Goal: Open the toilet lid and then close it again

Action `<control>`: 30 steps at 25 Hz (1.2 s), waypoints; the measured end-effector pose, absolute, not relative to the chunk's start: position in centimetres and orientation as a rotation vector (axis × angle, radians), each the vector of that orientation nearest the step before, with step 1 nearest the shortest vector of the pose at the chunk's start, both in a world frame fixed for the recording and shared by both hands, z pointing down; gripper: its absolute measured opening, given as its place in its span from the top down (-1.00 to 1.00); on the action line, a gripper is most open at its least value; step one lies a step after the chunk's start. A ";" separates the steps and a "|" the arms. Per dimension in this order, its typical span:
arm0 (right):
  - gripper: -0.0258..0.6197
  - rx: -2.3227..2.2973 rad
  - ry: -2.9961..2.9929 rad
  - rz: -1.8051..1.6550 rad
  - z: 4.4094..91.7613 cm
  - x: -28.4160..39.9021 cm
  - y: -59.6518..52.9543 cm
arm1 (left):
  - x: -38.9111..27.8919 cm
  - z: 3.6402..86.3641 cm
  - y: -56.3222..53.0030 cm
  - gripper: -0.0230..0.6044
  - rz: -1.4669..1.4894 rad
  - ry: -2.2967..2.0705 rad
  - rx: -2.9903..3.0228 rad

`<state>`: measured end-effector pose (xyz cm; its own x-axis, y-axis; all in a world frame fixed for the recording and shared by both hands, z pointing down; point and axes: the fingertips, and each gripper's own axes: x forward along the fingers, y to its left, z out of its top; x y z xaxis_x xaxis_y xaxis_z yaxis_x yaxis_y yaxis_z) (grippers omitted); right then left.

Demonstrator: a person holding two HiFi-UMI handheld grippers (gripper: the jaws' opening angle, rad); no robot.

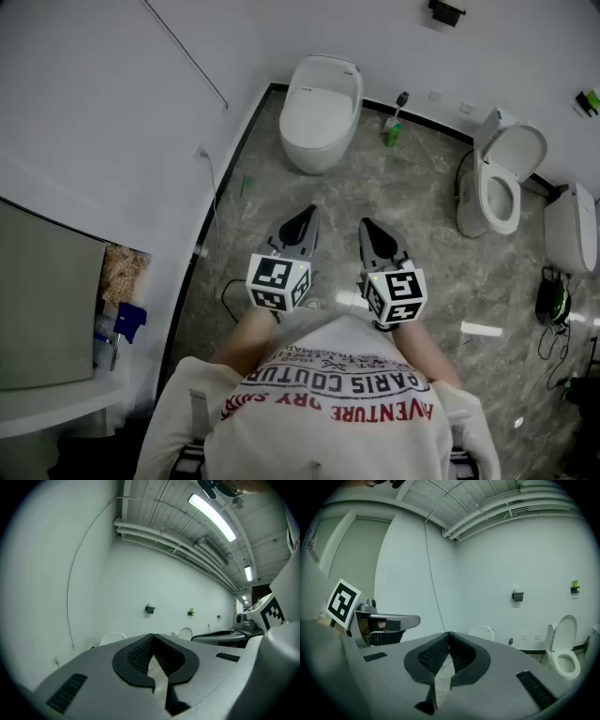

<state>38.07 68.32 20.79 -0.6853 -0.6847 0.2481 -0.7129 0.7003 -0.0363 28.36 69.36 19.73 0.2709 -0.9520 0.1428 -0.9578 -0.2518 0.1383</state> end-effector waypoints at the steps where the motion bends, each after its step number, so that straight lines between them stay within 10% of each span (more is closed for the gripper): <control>1: 0.87 1.124 -2.696 0.198 20.8 38.0 68.3 | 28.4 19.6 69.3 0.91 0.042 -1.787 2.346; 30: 0.87 1.171 -2.686 0.365 23.3 28.8 63.4 | 16.2 21.6 64.7 0.90 0.037 -1.826 2.285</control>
